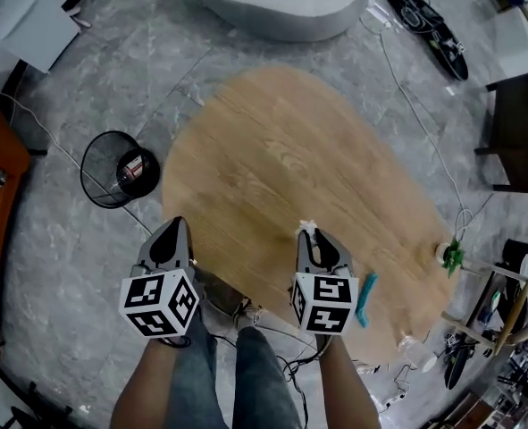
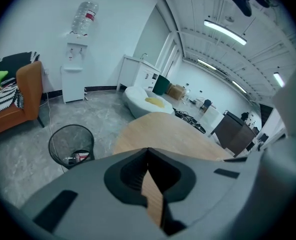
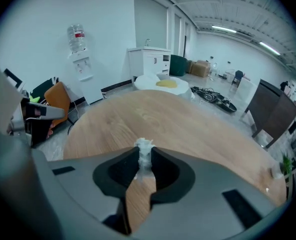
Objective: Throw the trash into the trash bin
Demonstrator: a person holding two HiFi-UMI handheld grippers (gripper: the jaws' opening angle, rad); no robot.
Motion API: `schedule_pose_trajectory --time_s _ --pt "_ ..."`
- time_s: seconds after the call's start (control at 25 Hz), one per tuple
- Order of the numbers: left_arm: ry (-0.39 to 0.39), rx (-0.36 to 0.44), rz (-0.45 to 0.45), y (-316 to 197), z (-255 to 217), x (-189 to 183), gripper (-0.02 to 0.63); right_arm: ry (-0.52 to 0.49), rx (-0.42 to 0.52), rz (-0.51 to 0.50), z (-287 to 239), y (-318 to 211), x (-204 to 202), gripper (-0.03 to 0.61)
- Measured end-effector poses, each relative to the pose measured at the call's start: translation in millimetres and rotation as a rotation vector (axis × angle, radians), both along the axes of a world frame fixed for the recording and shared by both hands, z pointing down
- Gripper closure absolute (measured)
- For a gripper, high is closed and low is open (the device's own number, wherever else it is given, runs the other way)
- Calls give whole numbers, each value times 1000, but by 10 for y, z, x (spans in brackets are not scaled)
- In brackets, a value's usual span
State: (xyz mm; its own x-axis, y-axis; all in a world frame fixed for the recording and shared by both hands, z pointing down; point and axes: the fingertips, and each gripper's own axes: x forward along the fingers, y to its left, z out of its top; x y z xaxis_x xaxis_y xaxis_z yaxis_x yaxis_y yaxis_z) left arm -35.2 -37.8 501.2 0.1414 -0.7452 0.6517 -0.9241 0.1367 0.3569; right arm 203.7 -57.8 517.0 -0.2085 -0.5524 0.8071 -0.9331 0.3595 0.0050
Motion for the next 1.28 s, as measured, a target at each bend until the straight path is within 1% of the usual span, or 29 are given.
schedule_pose_trajectory --time_s 0.16,0.28,0.68,0.88,1.0,1.12,1.28 --pt "-2 7 -71 184 -70 -409 623 -7 6 -70 -92 31 -443 506" --pt "-8 11 -161 395 -132 -716 623 -15 12 -162 -175 21 -812 506" --pt "-4 -9 -361 849 -117 -1902 623 -39 17 -368 -268 -63 -2308 506" --pt "-13 -15 -432 1052 -79 -2439 623 -68 23 -481 -277 -44 -3129 506" --pt "-23 -17 -491 1211 -72 -2769 623 -80 29 -549 -282 -7 -3590 506" --pt "-28 -25 -553 1382 -52 -3044 623 -88 26 -602 -255 38 -3949 506" --pt "-22 -36 -612 1575 3 -3307 623 -85 12 -652 -114 111 -4297 505"
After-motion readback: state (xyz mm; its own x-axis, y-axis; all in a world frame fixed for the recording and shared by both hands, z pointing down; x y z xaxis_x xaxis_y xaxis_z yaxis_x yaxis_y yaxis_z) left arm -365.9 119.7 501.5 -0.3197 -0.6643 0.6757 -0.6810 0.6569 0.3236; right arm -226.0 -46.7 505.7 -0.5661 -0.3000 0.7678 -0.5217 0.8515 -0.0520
